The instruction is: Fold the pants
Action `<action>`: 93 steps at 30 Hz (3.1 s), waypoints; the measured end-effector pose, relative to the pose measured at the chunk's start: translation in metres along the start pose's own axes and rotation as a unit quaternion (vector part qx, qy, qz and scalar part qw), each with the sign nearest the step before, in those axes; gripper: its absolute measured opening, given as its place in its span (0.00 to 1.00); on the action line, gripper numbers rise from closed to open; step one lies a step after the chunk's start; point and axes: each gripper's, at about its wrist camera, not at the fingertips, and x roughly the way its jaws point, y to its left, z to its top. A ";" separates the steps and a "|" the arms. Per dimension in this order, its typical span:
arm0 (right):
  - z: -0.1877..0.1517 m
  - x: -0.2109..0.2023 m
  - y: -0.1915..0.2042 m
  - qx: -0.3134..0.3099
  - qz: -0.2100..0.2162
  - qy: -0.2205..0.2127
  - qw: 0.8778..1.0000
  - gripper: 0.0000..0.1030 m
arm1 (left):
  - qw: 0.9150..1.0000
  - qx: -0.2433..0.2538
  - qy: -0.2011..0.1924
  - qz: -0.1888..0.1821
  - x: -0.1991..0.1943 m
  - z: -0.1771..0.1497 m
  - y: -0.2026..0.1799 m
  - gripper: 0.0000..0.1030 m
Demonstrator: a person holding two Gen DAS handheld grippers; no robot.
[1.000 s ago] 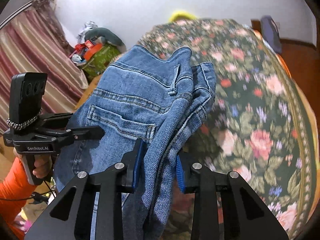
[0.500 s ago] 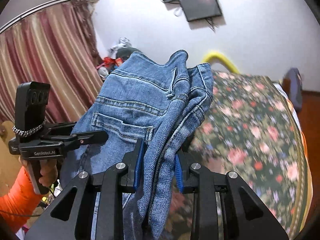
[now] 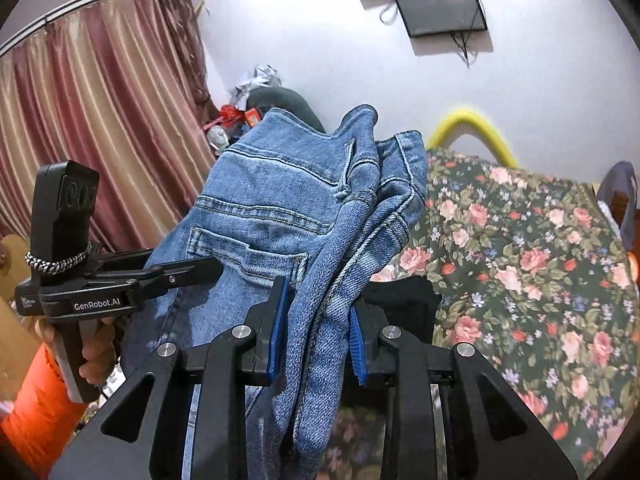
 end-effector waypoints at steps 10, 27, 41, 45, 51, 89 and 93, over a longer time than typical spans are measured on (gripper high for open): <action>-0.022 0.088 -0.057 0.026 -0.024 0.058 0.998 0.18 | 0.996 -0.058 0.067 -0.017 0.130 -0.030 0.051 0.40; -0.042 0.072 -0.041 -0.041 -0.097 0.088 0.991 0.37 | 0.992 -0.017 0.096 0.075 0.131 -0.050 0.047 0.47; -0.013 -0.154 0.096 -0.075 -0.068 -0.107 0.989 0.37 | 0.986 0.063 -0.112 0.109 -0.143 -0.049 -0.082 0.47; -0.025 -0.200 0.134 -0.100 -0.065 -0.157 0.980 0.37 | 0.976 0.072 -0.171 0.115 -0.206 -0.068 -0.116 0.46; -0.056 -0.252 0.178 -0.120 -0.055 -0.221 0.966 0.37 | 0.957 0.073 -0.254 0.118 -0.280 -0.109 -0.153 0.47; -0.131 -0.288 0.202 -0.093 -0.127 -0.272 0.949 1.00 | 0.941 0.043 -0.315 0.116 -0.320 -0.203 -0.182 1.00; -0.132 -0.286 0.202 -0.095 -0.130 -0.266 0.950 1.00 | 0.942 0.042 -0.312 0.115 -0.318 -0.203 -0.181 1.00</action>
